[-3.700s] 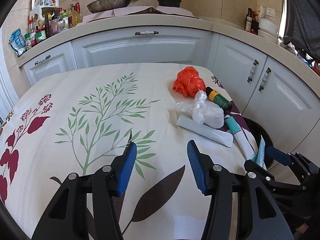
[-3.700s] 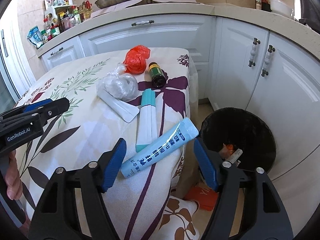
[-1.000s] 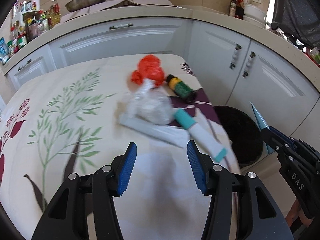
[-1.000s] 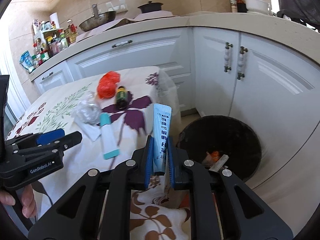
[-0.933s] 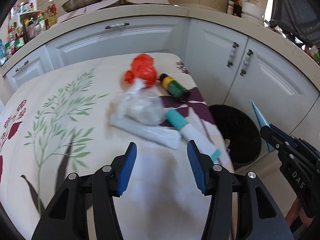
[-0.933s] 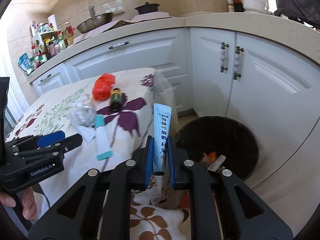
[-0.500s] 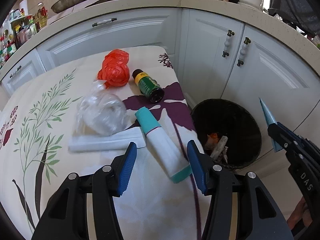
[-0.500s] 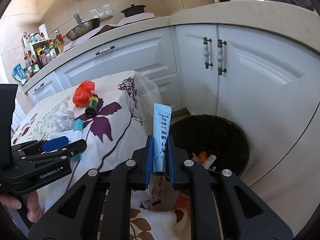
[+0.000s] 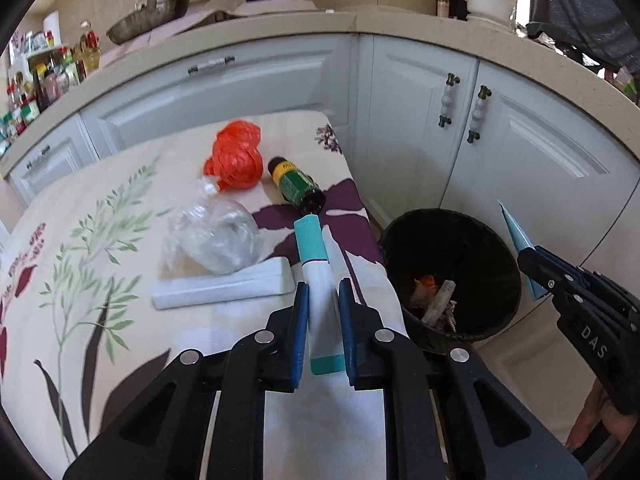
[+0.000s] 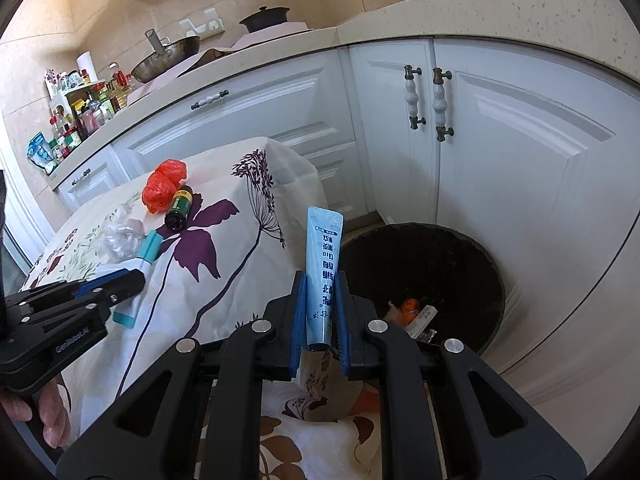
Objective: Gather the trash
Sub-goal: 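Carry both tubes over the black bin and open both tools to release, then move both open tools back over the table items, then grasp the clear plastic bag with the left tool while the right tool grasps the green bottle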
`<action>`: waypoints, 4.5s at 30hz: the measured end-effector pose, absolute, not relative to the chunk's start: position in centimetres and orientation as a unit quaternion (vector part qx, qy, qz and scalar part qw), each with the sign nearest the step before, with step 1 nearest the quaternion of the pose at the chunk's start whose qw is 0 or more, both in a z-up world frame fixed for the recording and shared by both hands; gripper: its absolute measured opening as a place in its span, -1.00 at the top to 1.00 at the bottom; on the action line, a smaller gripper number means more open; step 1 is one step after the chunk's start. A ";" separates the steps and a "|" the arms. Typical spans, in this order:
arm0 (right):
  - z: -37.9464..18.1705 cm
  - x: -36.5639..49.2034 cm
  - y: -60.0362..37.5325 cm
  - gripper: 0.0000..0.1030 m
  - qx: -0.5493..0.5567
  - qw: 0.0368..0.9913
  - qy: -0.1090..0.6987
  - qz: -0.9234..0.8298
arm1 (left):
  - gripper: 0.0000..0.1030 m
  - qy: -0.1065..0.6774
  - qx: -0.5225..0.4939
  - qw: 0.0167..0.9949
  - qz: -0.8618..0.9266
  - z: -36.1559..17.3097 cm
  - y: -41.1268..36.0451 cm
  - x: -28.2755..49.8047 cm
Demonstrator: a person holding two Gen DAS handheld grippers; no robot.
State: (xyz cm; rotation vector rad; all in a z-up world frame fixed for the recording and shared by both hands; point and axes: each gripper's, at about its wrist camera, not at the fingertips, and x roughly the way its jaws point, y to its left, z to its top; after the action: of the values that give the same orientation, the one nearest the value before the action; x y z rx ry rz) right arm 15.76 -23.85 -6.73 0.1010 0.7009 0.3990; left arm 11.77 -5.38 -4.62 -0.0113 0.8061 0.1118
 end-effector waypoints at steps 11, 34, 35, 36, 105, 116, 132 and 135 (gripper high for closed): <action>-5.6 15.7 -24.4 0.73 0.044 0.928 0.325 0.179 | 0.69 0.355 0.000 0.934 0.035 -2.0 -6.4 11.7; -5.9 21.5 -30.0 0.24 0.060 0.947 0.306 0.080 | 0.16 0.356 0.037 0.933 -0.039 -3.0 -15.3 20.4; -5.8 21.4 -29.7 0.23 0.059 0.947 0.306 0.082 | 0.13 0.354 0.036 0.934 -0.037 -2.8 -14.8 20.1; -5.7 21.2 -29.2 0.22 0.058 0.946 0.306 0.086 | 0.12 0.354 0.037 0.934 -0.036 -2.6 -14.5 19.9; -2.3 14.5 -9.5 0.06 -0.030 0.918 0.307 0.247 | 0.25 0.357 -0.018 0.933 0.041 -2.8 6.0 12.0; -3.0 19.4 -6.1 0.27 -0.066 0.909 0.324 0.253 | 0.25 0.355 -0.041 0.930 0.090 -2.5 11.1 10.4; -4.8 21.5 -4.3 0.61 -0.108 0.888 0.365 0.258 | 0.25 0.363 -0.060 0.924 0.103 -3.4 13.1 9.9; -4.5 21.1 -4.7 0.62 -0.101 0.892 0.359 0.256 | 0.25 0.363 -0.061 0.924 0.104 -3.4 13.2 9.8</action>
State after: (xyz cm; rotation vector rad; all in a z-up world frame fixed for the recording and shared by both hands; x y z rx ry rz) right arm 21.07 -4.69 -4.52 -0.2105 0.7442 0.5310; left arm 9.85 13.17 -3.43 -0.1254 0.7458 0.2138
